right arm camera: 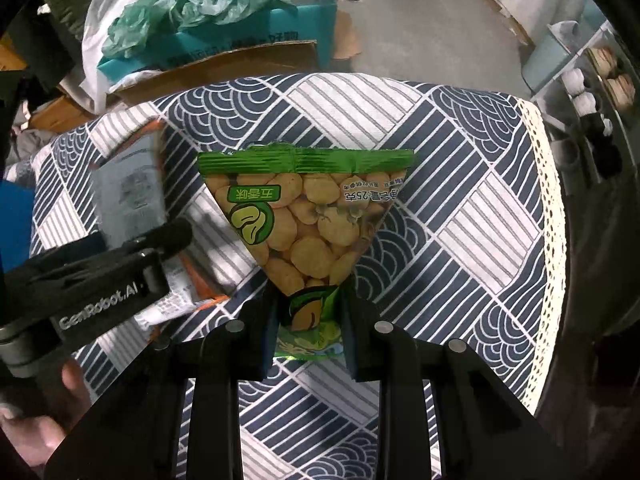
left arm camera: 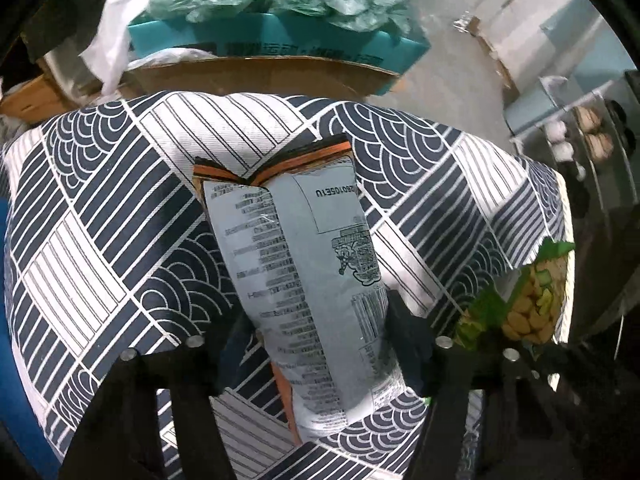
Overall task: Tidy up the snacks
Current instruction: 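Grasp the white chip bag with orange trim using the left tool, then lift the white chip bag and green peanut bag and carry both toward the box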
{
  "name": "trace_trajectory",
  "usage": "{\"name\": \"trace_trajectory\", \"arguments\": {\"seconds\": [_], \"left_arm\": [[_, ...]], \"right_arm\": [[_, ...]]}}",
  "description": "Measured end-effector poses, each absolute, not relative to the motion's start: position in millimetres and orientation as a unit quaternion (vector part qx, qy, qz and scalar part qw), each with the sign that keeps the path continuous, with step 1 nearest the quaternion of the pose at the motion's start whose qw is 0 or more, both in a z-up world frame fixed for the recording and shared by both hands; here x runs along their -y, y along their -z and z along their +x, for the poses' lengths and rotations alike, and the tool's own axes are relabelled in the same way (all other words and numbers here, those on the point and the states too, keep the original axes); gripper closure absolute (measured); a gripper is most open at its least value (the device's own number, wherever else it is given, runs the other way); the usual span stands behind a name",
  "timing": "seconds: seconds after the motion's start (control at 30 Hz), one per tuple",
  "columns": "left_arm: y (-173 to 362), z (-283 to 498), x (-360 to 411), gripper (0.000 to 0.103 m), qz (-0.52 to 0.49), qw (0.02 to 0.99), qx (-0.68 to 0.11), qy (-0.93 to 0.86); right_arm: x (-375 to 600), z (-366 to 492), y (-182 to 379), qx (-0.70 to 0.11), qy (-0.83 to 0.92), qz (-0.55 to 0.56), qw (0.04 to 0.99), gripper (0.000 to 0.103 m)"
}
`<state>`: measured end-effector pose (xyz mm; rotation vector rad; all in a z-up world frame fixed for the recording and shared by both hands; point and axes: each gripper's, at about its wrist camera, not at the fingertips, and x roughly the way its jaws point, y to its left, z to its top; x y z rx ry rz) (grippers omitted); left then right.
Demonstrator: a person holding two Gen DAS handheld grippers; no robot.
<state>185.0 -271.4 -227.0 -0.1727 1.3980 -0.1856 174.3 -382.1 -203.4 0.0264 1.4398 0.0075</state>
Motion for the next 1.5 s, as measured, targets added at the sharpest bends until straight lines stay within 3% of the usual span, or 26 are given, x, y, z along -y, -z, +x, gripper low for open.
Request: {"name": "trace_trajectory", "arguments": {"seconds": [0.13, 1.0, 1.5], "left_arm": [[217, 180, 266, 0.055, -0.06, 0.767, -0.631, 0.098], [114, 116, 191, 0.055, 0.046, 0.832, -0.54, 0.117], [64, 73, 139, 0.055, 0.056, 0.852, -0.508, 0.113]], "right_arm": [[378, 170, 200, -0.658, -0.006, 0.014, 0.753, 0.078], [325, 124, 119, -0.587, -0.055, 0.045, 0.807, 0.078], [265, 98, 71, -0.538, -0.122, 0.04, 0.833, 0.078]]}}
